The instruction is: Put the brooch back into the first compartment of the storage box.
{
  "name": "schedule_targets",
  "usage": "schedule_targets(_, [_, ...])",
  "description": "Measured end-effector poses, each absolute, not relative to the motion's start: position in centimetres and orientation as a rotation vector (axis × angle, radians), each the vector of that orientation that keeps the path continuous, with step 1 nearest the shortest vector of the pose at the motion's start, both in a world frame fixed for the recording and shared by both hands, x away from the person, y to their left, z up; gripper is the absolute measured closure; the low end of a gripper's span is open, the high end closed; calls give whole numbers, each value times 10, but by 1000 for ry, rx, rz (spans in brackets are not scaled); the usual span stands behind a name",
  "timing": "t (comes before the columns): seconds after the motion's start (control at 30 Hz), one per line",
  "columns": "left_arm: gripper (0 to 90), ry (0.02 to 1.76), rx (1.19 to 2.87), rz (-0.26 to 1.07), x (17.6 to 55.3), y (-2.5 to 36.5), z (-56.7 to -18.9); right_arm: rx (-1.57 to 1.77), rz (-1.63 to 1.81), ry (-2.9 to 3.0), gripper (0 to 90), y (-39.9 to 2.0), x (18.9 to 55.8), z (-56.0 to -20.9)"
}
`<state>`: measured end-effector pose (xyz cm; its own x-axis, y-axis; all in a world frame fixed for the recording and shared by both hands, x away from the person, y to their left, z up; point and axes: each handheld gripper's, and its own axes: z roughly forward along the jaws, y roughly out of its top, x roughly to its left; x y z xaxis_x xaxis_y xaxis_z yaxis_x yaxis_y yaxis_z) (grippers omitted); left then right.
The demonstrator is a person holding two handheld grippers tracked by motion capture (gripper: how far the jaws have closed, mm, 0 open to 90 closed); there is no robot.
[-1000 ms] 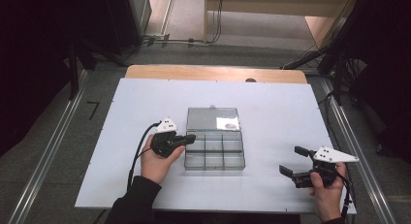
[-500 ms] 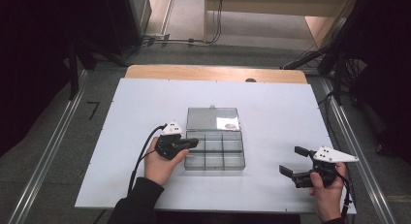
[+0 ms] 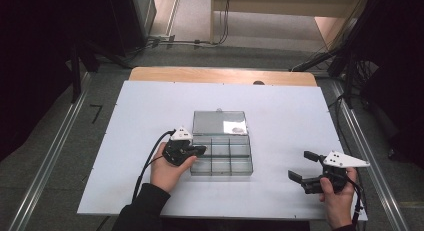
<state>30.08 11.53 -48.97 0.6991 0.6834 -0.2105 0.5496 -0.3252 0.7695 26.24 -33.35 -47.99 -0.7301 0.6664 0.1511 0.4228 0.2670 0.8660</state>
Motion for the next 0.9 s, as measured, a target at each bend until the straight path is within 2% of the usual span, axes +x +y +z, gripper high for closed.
schedule_targets(0.43, [889,938,2029,178,301,114,-491,1011,1448,2295,0,-333,262,-480])
schedule_targets(0.9, [804,904,1986,149,298,117,-486,1011,1448,2294,0,-333,262,-480])
